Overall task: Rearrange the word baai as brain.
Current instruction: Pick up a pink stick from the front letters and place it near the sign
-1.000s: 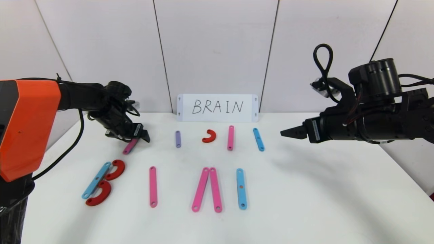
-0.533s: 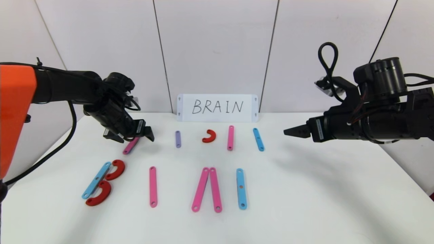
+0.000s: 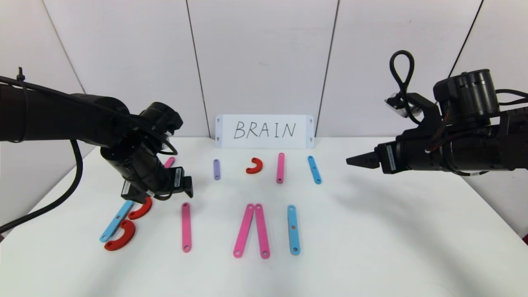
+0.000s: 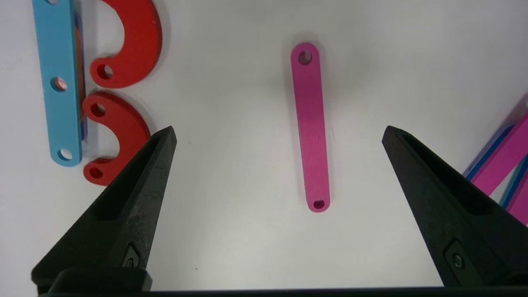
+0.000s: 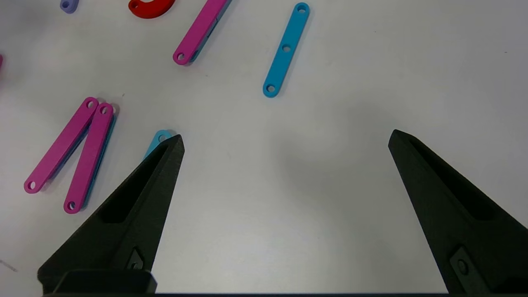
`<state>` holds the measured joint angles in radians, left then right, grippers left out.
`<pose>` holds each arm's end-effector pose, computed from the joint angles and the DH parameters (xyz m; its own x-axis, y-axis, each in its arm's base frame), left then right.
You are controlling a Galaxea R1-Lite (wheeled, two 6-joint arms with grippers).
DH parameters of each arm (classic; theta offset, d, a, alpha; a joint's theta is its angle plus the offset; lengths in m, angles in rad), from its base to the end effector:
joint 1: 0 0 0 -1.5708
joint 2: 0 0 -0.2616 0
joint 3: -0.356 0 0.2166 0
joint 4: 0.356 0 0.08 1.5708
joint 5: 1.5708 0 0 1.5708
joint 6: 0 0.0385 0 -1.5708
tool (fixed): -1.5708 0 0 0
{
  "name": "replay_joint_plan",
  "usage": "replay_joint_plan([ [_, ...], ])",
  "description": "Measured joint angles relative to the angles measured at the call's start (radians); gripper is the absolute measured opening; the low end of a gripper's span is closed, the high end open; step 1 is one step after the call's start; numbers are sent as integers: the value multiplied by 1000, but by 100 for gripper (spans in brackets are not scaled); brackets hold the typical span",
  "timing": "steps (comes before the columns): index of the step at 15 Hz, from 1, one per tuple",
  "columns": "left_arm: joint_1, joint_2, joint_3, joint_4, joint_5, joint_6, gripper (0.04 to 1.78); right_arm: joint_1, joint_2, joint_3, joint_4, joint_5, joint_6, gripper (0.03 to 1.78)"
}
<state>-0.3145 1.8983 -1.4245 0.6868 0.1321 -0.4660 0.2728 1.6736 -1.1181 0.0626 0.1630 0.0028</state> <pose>0.3310 -0.1023 0.1139 0.4167 0.0030 -0.9091 -0.1625 0.9841 -0.0713 0.3212 0.0964 0.1489 0.7307 0.3729 -0.5718 -0.3917 0.9151 0.0963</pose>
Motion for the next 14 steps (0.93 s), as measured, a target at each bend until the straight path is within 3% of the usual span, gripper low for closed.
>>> replay_joint_plan([
  [7,-51,-23,188,-168,-3,-16,175,1,-1,1,0,0,0,174],
  [14,-76,12,236,-239,26,-83,175,2,0,0,0,1,0,174],
])
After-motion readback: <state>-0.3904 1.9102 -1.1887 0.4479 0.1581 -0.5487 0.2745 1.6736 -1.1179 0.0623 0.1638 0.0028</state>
